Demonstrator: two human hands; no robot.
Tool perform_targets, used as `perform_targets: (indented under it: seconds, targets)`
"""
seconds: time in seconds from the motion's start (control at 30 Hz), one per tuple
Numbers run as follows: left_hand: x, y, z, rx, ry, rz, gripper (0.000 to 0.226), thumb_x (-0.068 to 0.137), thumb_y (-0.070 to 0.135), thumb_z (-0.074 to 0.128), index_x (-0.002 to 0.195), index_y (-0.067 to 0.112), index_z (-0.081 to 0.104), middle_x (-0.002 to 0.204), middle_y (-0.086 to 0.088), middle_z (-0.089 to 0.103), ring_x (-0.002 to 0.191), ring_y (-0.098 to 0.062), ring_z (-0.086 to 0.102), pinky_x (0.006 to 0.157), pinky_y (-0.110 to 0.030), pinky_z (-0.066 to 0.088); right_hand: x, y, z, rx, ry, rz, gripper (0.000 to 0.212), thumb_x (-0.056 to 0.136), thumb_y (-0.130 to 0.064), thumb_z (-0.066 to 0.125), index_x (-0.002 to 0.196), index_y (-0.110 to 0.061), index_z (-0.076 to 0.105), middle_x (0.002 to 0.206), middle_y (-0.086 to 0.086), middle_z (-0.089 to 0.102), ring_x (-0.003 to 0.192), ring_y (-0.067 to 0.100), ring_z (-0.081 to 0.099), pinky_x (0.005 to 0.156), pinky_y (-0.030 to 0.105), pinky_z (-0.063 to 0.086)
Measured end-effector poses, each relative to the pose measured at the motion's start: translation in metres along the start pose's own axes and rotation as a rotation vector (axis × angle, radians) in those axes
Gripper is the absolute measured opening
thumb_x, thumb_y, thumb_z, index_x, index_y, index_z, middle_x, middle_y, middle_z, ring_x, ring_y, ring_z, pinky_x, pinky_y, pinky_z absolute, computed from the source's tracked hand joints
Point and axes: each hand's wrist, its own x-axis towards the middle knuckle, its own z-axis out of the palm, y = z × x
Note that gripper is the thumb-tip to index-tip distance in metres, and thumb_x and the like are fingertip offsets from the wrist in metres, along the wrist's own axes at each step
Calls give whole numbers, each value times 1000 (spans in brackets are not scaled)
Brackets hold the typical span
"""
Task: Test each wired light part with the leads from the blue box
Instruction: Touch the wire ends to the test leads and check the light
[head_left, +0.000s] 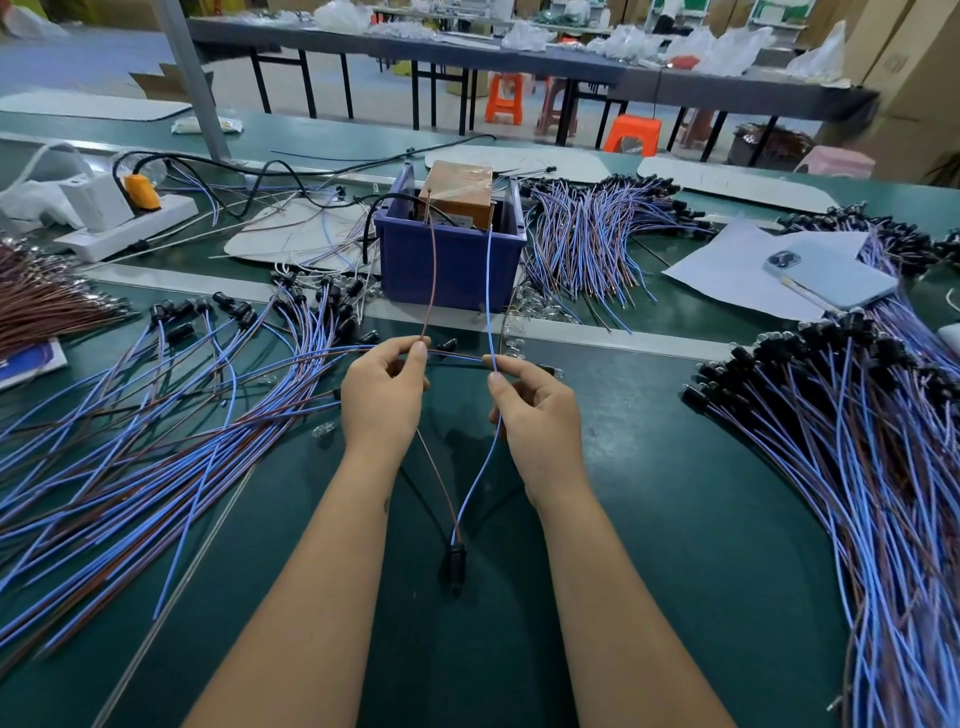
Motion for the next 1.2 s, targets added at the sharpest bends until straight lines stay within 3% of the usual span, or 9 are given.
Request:
perform_targets:
  seconds: [0.23, 0.47, 0.63, 0.87, 1.2]
  targets:
    - [3, 0, 1, -10, 19, -34, 12, 96, 28, 56, 95, 29, 68, 66, 11, 61, 52, 6, 53, 58, -23, 40, 1, 0, 0, -1, 1, 2, 28, 94, -10, 59, 90, -36, 69, 61, 4, 49, 52, 4, 46, 55, 16, 45]
    - [8, -1, 2, 29, 8, -59, 11, 95, 32, 57, 91, 36, 67, 66, 8, 63, 61, -9, 57, 64, -29, 47, 0, -1, 0, -7, -9, -2, 28, 94, -10, 58, 92, -36, 68, 59, 2, 49, 51, 3, 46, 53, 14, 43]
    - [8, -1, 2, 34, -5, -71, 11, 94, 35, 58, 94, 36, 68, 66, 7, 63, 64, -11, 58, 70, -34, 50, 0, -2, 0, -13, -9, -3, 29, 94, -11, 59, 91, -38, 68, 58, 0, 50, 52, 3, 48, 54, 14, 45]
    - [7, 0, 2, 38, -6, -59, 10, 94, 34, 58, 94, 36, 69, 62, 7, 61, 61, -12, 56, 68, -33, 47, -1, -2, 0, -15, -14, -15, 28, 93, -11, 60, 93, -37, 70, 53, -11, 51, 54, 6, 48, 56, 16, 44]
    - [4, 2, 1, 37, -8, -46, 13, 95, 33, 58, 97, 31, 71, 63, 9, 61, 58, -5, 55, 66, -30, 45, -2, -3, 0, -14, -34, -26, 32, 93, -11, 60, 89, -41, 69, 62, 2, 53, 59, 10, 49, 58, 21, 46]
